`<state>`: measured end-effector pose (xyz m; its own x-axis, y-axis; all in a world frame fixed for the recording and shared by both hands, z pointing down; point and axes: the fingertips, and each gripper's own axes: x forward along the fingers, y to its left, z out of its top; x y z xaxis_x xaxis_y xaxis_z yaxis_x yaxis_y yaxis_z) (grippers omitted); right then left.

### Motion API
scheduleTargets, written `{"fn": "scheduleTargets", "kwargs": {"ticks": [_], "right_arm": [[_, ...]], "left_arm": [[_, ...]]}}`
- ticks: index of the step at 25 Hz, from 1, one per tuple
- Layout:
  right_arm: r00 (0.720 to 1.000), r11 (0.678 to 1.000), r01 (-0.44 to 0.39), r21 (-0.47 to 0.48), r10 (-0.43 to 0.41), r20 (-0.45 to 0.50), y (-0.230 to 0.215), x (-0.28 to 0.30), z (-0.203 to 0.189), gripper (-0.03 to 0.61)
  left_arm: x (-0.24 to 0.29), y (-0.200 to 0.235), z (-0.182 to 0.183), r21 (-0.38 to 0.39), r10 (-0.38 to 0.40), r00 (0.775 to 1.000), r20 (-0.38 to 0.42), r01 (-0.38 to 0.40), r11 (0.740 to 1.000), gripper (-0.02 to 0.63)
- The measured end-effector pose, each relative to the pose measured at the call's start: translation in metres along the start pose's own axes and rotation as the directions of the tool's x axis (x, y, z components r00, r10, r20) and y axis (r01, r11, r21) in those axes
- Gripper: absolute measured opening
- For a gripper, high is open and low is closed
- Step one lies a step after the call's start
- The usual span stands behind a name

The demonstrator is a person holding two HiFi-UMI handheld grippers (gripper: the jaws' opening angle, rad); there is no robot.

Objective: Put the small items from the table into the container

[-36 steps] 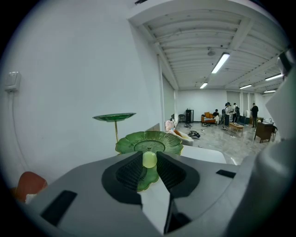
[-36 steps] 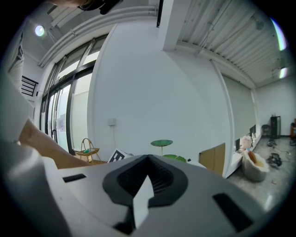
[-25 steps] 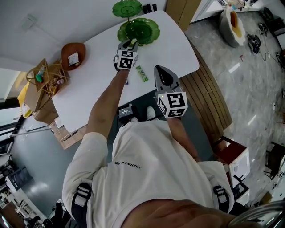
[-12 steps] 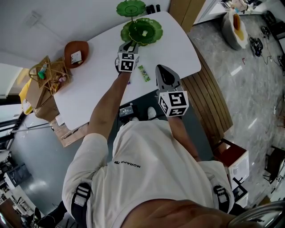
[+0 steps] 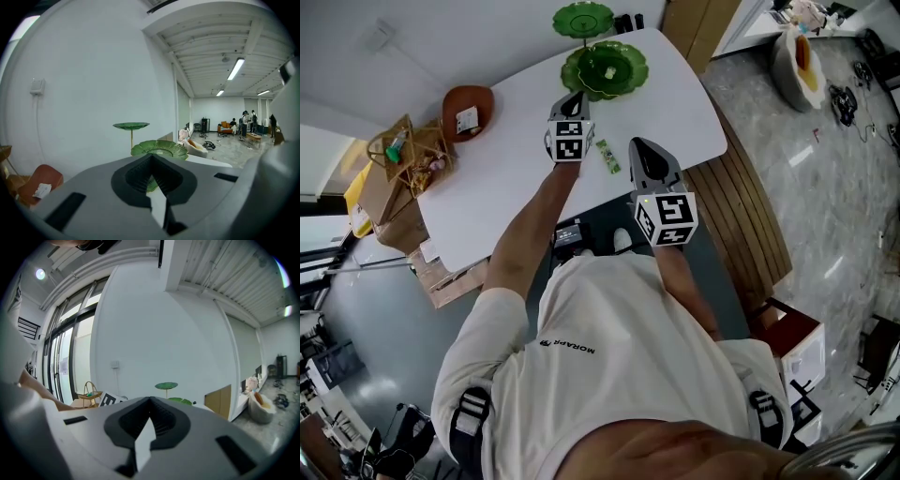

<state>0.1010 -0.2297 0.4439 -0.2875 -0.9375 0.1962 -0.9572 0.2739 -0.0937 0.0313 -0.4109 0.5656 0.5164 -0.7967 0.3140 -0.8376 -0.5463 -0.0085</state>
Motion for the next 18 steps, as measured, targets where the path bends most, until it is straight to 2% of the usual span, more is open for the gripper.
{"fn": "scheduleTargets", "kwargs": {"ticks": [5, 14, 18], "right_arm": [[1.0, 1.0, -0.013, -0.002, 0.013, 0.0, 0.006, 0.001, -0.001, 0.008], [0.999, 0.999, -0.039, -0.005, 0.039, 0.012, 0.021, 0.003, 0.002, 0.008], [0.999, 0.999, -0.049, -0.006, 0.049, 0.014, 0.027, 0.003, 0.003, 0.008]], "left_arm": [[-0.017, -0.004, 0.009, 0.073, 0.009, 0.999, 0.038, -0.011, 0.997, 0.003], [-0.05, 0.001, 0.011, 0.043, 0.038, 0.997, 0.073, -0.041, 0.998, 0.003], [-0.066, 0.004, 0.016, 0.006, 0.056, 0.993, 0.105, -0.057, 0.998, 0.003]]}}
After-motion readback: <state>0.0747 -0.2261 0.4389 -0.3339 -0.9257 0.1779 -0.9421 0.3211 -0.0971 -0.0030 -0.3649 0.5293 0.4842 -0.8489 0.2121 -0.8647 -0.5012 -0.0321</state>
